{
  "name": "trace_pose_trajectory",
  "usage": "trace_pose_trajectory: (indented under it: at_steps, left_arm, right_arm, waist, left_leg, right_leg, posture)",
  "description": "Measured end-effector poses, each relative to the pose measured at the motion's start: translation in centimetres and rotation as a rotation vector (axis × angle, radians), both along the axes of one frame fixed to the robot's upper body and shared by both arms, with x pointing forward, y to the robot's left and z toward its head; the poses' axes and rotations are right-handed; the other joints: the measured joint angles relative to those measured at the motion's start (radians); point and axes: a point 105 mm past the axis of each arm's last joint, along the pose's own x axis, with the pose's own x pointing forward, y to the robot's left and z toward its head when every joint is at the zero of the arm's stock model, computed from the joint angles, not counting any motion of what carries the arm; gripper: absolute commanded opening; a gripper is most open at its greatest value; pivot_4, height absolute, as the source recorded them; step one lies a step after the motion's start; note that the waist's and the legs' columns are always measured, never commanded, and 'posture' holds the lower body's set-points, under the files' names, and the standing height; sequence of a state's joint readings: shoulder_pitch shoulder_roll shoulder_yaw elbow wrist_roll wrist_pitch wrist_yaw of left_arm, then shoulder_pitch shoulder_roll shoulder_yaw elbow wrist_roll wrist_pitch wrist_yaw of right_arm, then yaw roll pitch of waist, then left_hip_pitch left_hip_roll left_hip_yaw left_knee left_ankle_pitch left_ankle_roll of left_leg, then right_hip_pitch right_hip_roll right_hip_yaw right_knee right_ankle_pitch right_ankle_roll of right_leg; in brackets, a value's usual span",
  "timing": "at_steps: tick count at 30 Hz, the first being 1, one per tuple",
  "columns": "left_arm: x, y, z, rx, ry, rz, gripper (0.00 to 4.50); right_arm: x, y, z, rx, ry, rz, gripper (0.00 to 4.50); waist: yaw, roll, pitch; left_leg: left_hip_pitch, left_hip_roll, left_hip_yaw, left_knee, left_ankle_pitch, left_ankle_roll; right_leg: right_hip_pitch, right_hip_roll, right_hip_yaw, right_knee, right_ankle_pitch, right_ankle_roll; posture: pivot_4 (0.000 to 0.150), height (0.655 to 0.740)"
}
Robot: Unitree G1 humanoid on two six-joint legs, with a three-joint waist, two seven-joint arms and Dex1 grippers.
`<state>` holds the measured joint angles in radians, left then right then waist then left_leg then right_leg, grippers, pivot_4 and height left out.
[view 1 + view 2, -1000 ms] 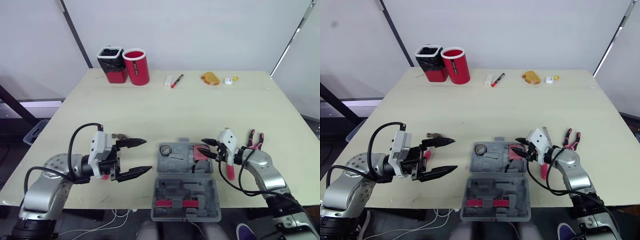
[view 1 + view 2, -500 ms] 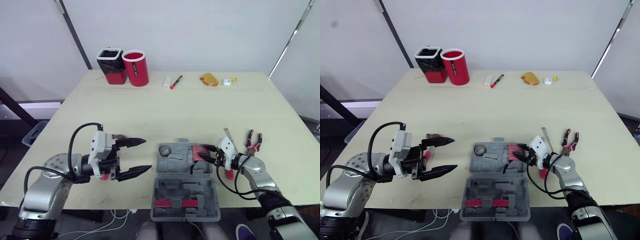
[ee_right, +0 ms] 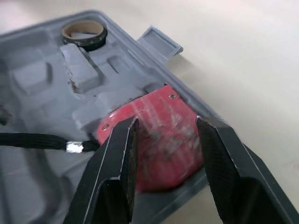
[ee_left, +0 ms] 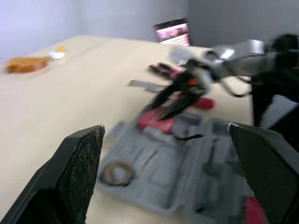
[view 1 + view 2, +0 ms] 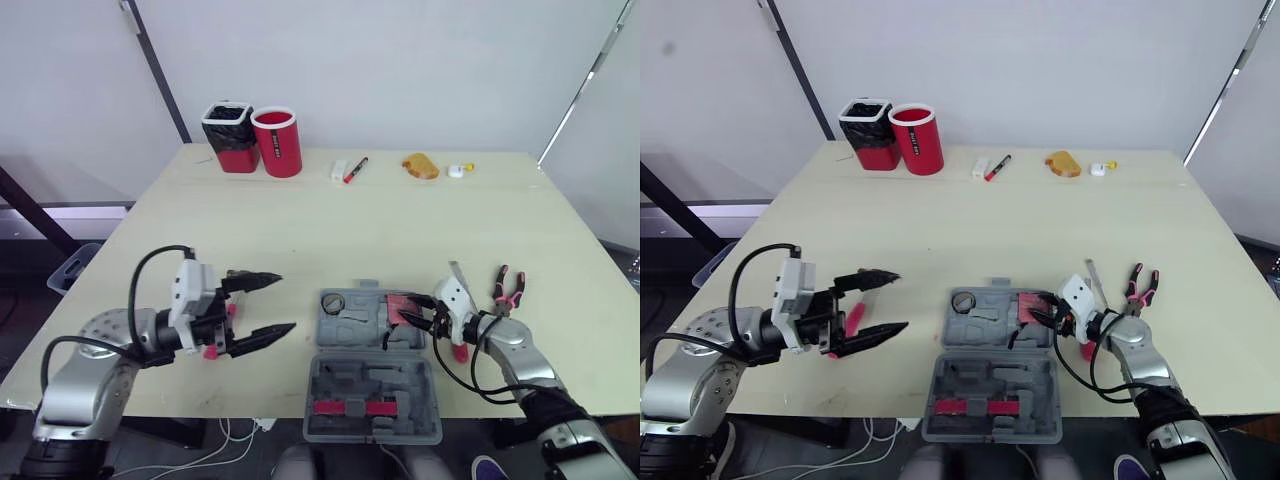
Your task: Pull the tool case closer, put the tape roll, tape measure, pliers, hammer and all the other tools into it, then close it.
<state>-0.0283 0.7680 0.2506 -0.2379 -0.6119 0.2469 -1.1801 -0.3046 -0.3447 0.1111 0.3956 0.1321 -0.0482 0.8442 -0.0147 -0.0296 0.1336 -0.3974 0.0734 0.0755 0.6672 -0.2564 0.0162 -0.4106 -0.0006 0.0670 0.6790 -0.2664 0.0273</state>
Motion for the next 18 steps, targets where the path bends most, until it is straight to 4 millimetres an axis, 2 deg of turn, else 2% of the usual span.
trace_pose_trajectory:
  at_steps: [5, 8, 12, 15, 16, 18]
  left_arm:
    - [0.2, 1.1, -0.4, -0.020, 0.011, 0.059, 4.50]
    - [0.2, 2.2, -0.9, -0.036, 0.023, 0.120, 4.50]
    - [0.0, 3.6, -1.5, -0.066, 0.034, 0.215, 4.50]
    - [-0.6, 5.8, -2.8, -0.091, 0.062, 0.338, 4.50]
    - [-0.9, 6.9, -3.6, -0.103, 0.085, 0.395, 4.50]
    - [-1.3, 7.8, -4.5, -0.103, 0.102, 0.446, 4.50]
  right_arm:
    - [-0.9, -0.4, 2.7, 0.064, -0.094, -0.030, 2.06]
    - [-1.6, -1.8, 5.0, 0.096, -0.169, -0.086, 2.06]
    - [-3.0, -4.9, 5.9, 0.115, -0.218, -0.216, 2.06]
    - [-5.4, -9.0, 6.0, 0.108, -0.226, -0.344, 2.06]
    - [-6.7, -11.0, 5.6, 0.081, -0.210, -0.411, 2.06]
    - [-8.1, -12.4, 5.3, 0.074, -0.188, -0.461, 2.06]
  waist:
    - [-0.003, 0.007, 0.006]
    - [-0.002, 0.007, 0.007]
    - [0.003, 0.007, 0.007]
    - [0.003, 0.006, 0.008]
    - [0.002, 0.005, 0.008]
    - [-0.001, 0.005, 0.009]
  left_leg:
    - [-0.001, 0.000, 0.000, -0.001, 0.000, 0.000]
    - [-0.001, 0.000, 0.000, -0.001, 0.000, 0.000]
    - [-0.002, 0.000, 0.000, -0.002, 0.000, 0.000]
    - [-0.002, 0.000, 0.000, -0.002, 0.000, 0.000]
    - [-0.002, 0.000, 0.000, -0.002, 0.000, 0.000]
    - [-0.001, 0.000, 0.000, -0.002, 0.000, 0.000]
  right_leg:
    - [-0.002, 0.000, 0.001, 0.000, 0.001, 0.003]
    - [-0.002, 0.000, 0.000, 0.000, 0.001, 0.001]
    - [-0.002, 0.000, 0.000, -0.001, 0.000, 0.000]
    - [-0.002, -0.001, 0.000, -0.001, -0.001, 0.002]
    - [-0.002, -0.001, 0.000, -0.002, -0.001, 0.001]
    - [-0.002, -0.001, 0.000, -0.001, -0.002, 0.001]
  posture:
    - [0.150, 0.7400]
    - [0.150, 0.7400]
    - [0.150, 0.7400]
    - [0.150, 0.7400]
    - [0.150, 0.7400]
    - [0.150, 0.7400]
